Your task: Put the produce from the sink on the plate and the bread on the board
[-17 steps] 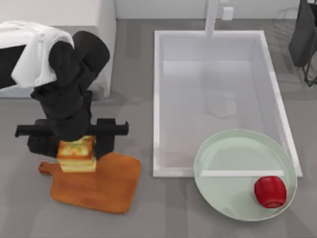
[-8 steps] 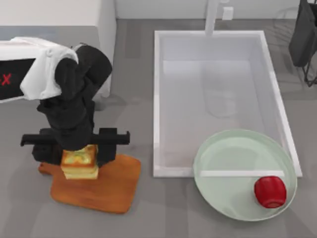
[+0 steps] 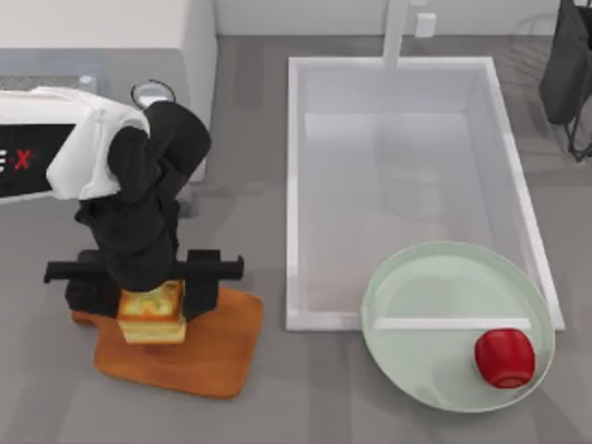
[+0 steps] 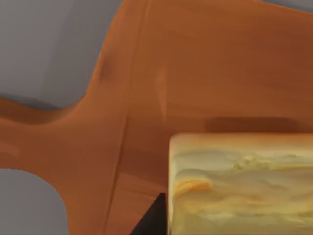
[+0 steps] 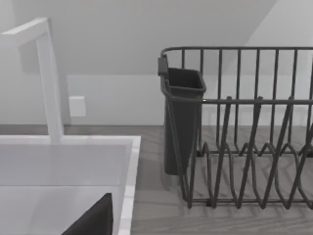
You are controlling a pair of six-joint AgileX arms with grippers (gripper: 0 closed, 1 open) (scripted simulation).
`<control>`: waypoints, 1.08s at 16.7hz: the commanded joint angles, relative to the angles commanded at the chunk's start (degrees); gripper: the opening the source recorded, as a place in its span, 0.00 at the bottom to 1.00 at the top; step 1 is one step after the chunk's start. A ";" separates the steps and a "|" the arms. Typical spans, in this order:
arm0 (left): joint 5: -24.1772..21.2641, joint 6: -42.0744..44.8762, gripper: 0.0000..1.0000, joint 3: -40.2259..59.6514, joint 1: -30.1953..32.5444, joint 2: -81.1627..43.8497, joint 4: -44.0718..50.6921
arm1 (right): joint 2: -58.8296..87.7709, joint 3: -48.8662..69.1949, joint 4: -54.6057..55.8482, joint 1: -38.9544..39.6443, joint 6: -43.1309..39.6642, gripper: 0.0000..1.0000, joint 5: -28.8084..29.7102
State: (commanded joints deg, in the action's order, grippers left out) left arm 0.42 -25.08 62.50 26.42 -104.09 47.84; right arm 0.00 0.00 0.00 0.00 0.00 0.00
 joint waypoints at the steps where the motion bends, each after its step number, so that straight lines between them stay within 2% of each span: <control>1: 0.00 0.00 0.00 0.00 0.00 0.00 0.00 | 0.00 0.00 0.00 0.00 0.00 1.00 0.00; 14: 0.00 0.00 0.98 0.00 0.00 0.00 0.00 | 0.00 0.00 0.00 0.00 0.00 1.00 0.00; 18: 0.00 0.00 1.00 0.00 0.00 0.00 0.00 | 0.00 0.00 0.00 0.00 0.00 1.00 0.00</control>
State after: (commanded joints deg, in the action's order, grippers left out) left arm 0.42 -25.08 62.50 26.42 -104.09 47.84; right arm 0.00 0.00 0.00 0.00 0.00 0.00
